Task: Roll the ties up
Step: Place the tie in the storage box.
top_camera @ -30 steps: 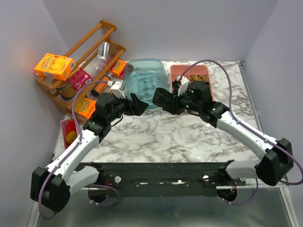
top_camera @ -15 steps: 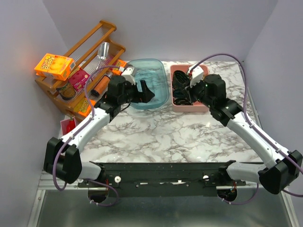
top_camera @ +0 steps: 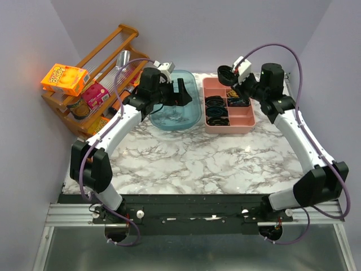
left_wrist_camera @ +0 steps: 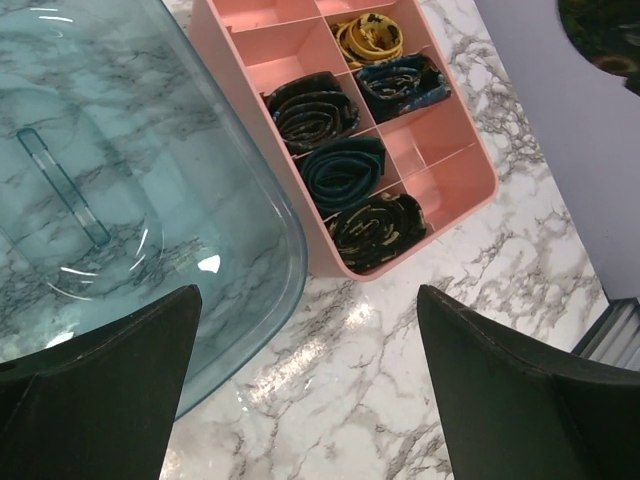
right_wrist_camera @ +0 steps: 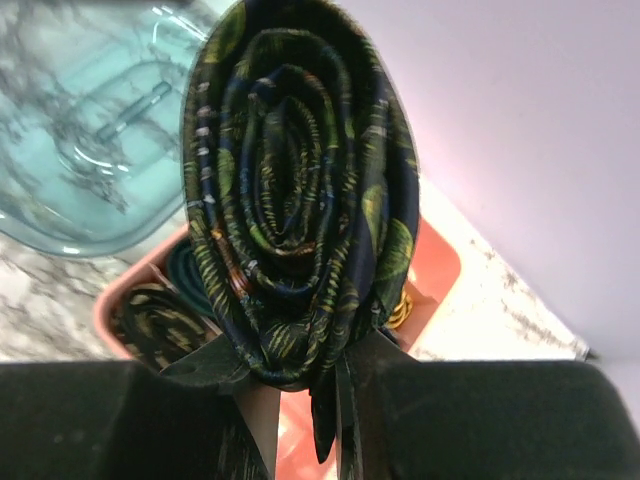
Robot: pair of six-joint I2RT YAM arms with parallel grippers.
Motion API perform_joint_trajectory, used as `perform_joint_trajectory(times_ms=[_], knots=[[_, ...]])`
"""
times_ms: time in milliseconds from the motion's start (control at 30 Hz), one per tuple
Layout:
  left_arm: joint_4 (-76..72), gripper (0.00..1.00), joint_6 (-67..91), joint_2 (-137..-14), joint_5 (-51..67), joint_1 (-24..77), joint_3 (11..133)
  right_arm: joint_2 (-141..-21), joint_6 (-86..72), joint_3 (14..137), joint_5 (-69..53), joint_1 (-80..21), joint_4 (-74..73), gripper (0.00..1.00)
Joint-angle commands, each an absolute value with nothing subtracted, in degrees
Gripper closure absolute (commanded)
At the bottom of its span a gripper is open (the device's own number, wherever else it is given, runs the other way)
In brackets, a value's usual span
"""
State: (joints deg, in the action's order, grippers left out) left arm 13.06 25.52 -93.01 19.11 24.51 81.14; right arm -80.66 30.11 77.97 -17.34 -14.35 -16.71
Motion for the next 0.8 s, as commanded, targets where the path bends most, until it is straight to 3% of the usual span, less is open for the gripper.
perform_joint_trajectory(times_ms=[0,300,767], knots=[[18.8,0.01,22.9,-95.1,22.2,24.9,85.2,-88.6,40.5,86.5,-25.7,-11.3,-25.5,1.0],[23.7,0.01,20.4,-98.6,23.5,24.3,89.4,-100.4,55.6,97.4,-30.9,-7.7,-42.2,1.0],[24.7,0.01,20.5,-101.6,27.9,24.0,89.5,-102.6,67.6,99.2,-17.7,-6.5,-58.4,1.0]])
